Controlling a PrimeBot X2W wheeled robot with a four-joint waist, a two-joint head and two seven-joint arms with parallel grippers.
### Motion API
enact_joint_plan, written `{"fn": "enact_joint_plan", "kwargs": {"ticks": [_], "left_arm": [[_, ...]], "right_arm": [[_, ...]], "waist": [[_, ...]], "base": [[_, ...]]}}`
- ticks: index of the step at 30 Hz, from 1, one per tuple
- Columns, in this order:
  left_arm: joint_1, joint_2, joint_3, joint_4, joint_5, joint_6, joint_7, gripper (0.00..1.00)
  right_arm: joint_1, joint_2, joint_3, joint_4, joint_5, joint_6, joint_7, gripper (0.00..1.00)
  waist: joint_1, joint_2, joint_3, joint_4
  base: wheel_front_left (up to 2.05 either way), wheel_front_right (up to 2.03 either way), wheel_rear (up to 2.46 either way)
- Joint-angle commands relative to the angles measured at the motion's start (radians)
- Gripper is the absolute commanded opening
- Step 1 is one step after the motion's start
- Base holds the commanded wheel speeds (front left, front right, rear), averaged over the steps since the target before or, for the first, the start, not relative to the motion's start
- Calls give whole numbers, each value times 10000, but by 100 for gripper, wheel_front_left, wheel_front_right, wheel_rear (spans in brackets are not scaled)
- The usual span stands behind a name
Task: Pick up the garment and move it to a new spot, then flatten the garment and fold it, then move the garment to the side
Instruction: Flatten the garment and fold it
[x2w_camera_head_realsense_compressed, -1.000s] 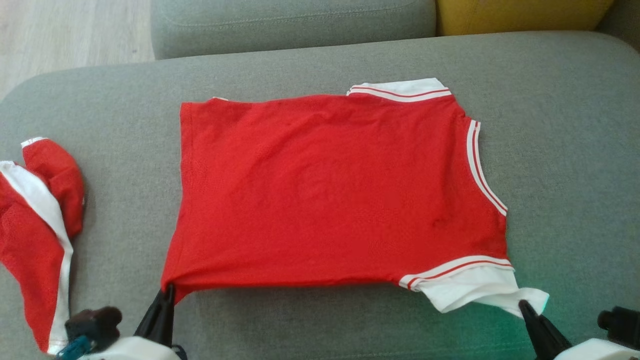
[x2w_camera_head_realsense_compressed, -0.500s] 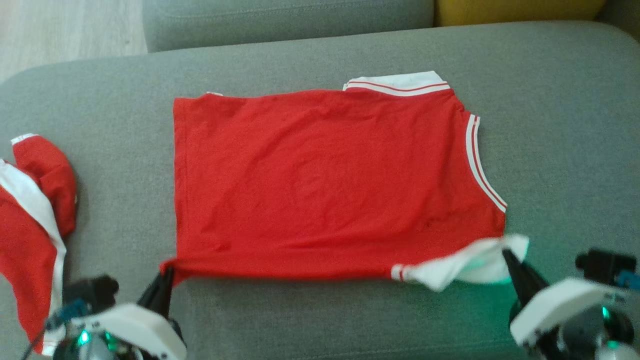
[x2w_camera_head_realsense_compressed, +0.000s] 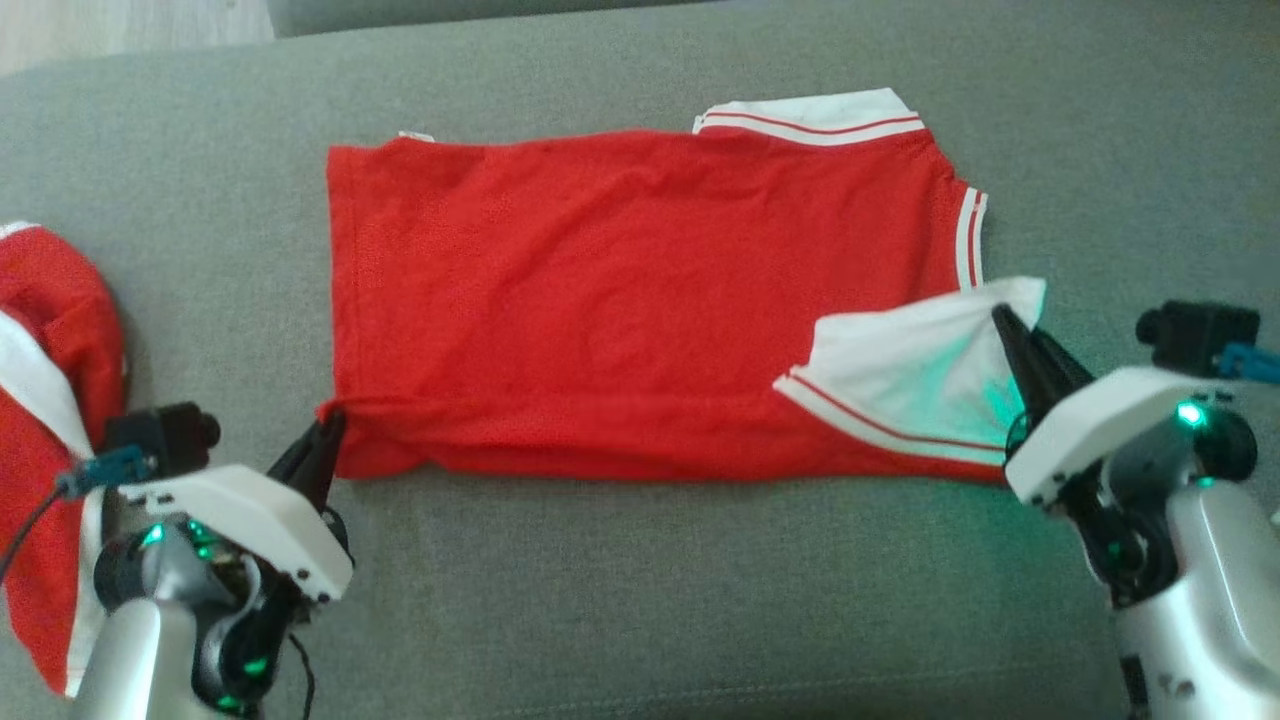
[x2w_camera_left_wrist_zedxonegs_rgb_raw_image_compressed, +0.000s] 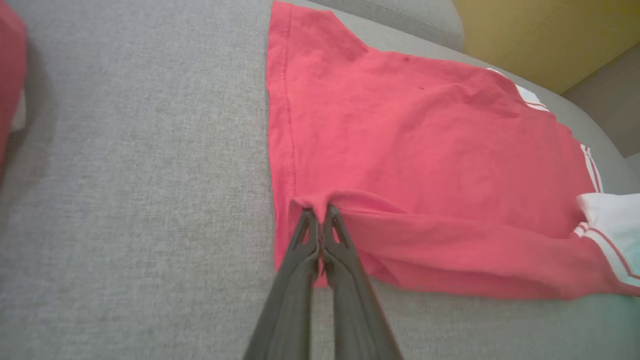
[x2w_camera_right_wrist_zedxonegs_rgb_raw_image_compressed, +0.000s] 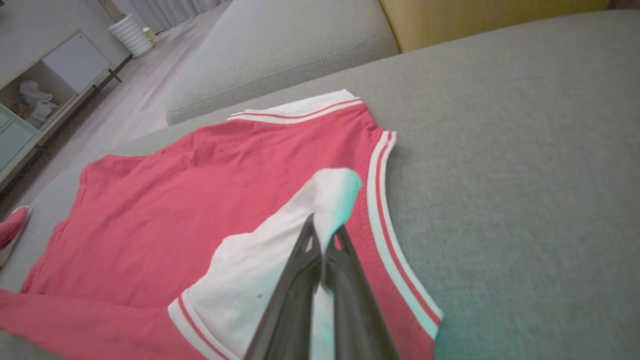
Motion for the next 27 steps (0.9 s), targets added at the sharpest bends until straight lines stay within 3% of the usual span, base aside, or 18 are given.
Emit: {"fn": "enact_joint_plan", "kwargs": {"ticks": [1,6,7,8,9,10,17,22,27], "left_arm": [[-565,309,452,-129,-116,-58,78,0],[-1034,355,381,514,-257,-158,168,0],[-1111,357,342,646,-294,-204,172,0],[-1169,379,275,767,-297,-257,173,14],[-1218,395,233,873,-271,-284,115,62],[-1261,403,214,949,-218,-294,-20,100],[-1117,271,223,1134,398,-156,-1938,100],[-601,11,334,790,991,248,-3892,100],[-77,-191,249,24,1841,872,-5370,100]], "right_arm": [[-566,-262,371,-55,158,75,-282,0],[-1358,-589,959,887,372,75,-991,0],[-1462,-597,1036,1114,473,75,-1120,30],[-1553,-655,1135,1336,477,75,-1247,100],[-1629,-686,1177,1527,474,75,-1445,100],[-1678,-669,1208,1698,516,75,-1624,100],[-1548,-632,1513,1602,113,75,-3519,100],[-965,-412,1213,690,-863,75,-4516,100],[-101,-47,731,-500,-1910,75,-4628,100]], "waist": [[0,0,144,-14],[0,0,395,18],[0,0,429,28],[0,0,458,47],[0,0,482,66],[0,0,499,80],[0,0,423,96],[0,0,132,8],[0,0,-223,-28]], "base": [[0,0,0],[0,0,0],[0,0,0],[0,0,0],[0,0,0],[0,0,0],[0,0,0],[0,0,0],[0,0,0]]}}
